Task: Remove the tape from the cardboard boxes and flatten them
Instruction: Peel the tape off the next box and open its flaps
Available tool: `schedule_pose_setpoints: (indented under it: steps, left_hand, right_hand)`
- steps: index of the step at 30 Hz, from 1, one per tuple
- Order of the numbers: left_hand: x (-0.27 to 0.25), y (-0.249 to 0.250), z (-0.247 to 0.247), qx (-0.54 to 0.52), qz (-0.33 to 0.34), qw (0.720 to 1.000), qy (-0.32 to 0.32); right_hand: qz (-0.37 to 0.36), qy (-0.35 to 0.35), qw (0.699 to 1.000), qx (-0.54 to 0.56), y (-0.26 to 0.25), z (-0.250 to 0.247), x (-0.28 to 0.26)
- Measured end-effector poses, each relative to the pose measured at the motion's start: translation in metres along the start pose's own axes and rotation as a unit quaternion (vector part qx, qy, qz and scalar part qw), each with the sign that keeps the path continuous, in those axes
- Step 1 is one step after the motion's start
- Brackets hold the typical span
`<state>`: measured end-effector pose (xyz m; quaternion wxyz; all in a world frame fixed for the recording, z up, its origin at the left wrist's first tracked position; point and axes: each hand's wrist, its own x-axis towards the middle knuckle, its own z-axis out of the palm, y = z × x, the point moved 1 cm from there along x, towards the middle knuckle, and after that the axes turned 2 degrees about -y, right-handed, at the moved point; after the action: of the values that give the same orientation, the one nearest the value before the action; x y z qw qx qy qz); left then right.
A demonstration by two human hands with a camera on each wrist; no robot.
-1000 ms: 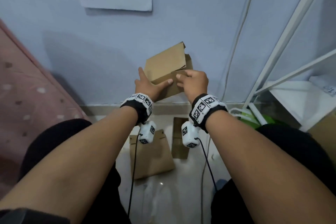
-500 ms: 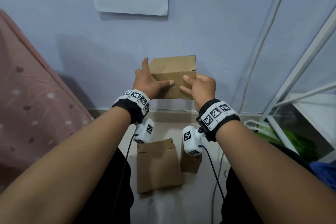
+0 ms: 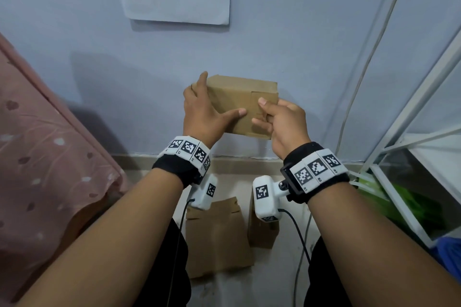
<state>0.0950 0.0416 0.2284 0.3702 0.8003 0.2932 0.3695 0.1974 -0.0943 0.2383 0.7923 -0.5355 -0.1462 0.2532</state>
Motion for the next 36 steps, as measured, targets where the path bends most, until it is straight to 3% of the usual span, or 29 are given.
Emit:
schedule_pose_setpoints:
  steps: [3,7,13,17,20,26,36]
  left_hand:
    - [0.002,0.001,-0.004,-0.011,0.002,1.0,0.011]
    - [0.002,0.0,-0.009,-0.015,0.001,1.0,0.018]
    - [0.007,-0.005,-0.018,-0.028,0.009,0.999,0.031]
    - [0.002,-0.005,-0.013,-0.054,0.027,0.998,0.007]
    - [-0.002,-0.004,-0.01,-0.037,0.065,0.997,-0.025]
    - [-0.004,-0.008,-0.008,-0.018,0.085,0.994,-0.067]
    - [-0.007,-0.003,-0.015,0.042,0.092,0.994,-0.039]
  right_hand:
    - [-0.004,0.011,1.0,-0.012,0.0,0.0,-0.001]
    - [-0.022,0.016,0.994,-0.11,0.002,-0.001,0.0]
    - [-0.086,-0.007,0.939,-0.333,-0.002,0.002,0.0]
    - [-0.052,-0.067,0.983,-0.163,-0.001,0.003,-0.002]
    - [-0.033,-0.076,0.992,-0.096,0.0,0.003,-0.004]
    - [-0.034,-0.059,0.992,-0.103,-0.001,0.001,-0.005]
    - [-0.026,-0.055,0.993,-0.102,-0.002,0.001,-0.008]
